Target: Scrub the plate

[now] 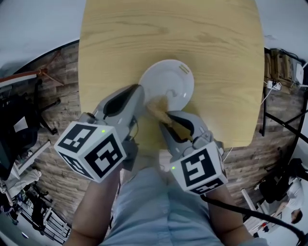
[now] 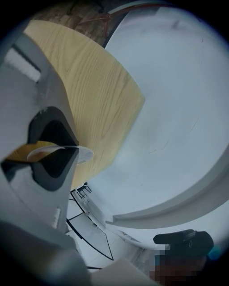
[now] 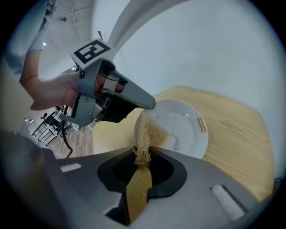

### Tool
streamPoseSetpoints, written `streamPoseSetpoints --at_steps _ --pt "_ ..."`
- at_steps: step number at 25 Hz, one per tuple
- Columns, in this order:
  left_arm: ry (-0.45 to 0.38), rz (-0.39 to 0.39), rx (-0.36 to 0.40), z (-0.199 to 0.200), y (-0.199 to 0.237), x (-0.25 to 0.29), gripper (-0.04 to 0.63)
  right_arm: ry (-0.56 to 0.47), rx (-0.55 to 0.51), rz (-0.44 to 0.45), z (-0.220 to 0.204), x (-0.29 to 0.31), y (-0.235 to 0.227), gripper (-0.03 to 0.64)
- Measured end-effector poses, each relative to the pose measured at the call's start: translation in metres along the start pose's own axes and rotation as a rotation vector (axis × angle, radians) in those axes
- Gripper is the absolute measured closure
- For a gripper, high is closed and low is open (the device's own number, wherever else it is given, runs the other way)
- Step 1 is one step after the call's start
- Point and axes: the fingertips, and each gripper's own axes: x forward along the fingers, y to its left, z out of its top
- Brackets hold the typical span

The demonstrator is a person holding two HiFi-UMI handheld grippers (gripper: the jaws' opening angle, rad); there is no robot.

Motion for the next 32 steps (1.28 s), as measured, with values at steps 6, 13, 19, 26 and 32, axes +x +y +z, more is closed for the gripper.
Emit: streamPoseSetpoints --at_steps 6,13,19,26,32 --pt "0.012 0.005 0.028 -0.001 0.002 -0.001 0.555 0.024 0.043 -0.022 -0.022 -0.005 -0.005 0.551" --pt "0.028 0.018 0.046 -0.003 0.004 0.003 0.554 0.071 0.118 -0.077 -0.043 -0.013 -0.029 0.551" --pt "0.043 0.017 0.074 -0.004 0.0 0.004 0.552 0.122 0.146 -0.125 -0.051 -0.021 -0.05 0.551" --pt "0.056 0.019 0.07 -0.007 -0.001 0.003 0.552 0.133 0.173 -0.124 -0.049 -0.023 -0.064 0.551" --pt "0.069 0.005 0.09 -0.006 -0.004 0.003 0.552 0.131 0.187 -0.17 -0.04 -0.027 -0.089 0.551"
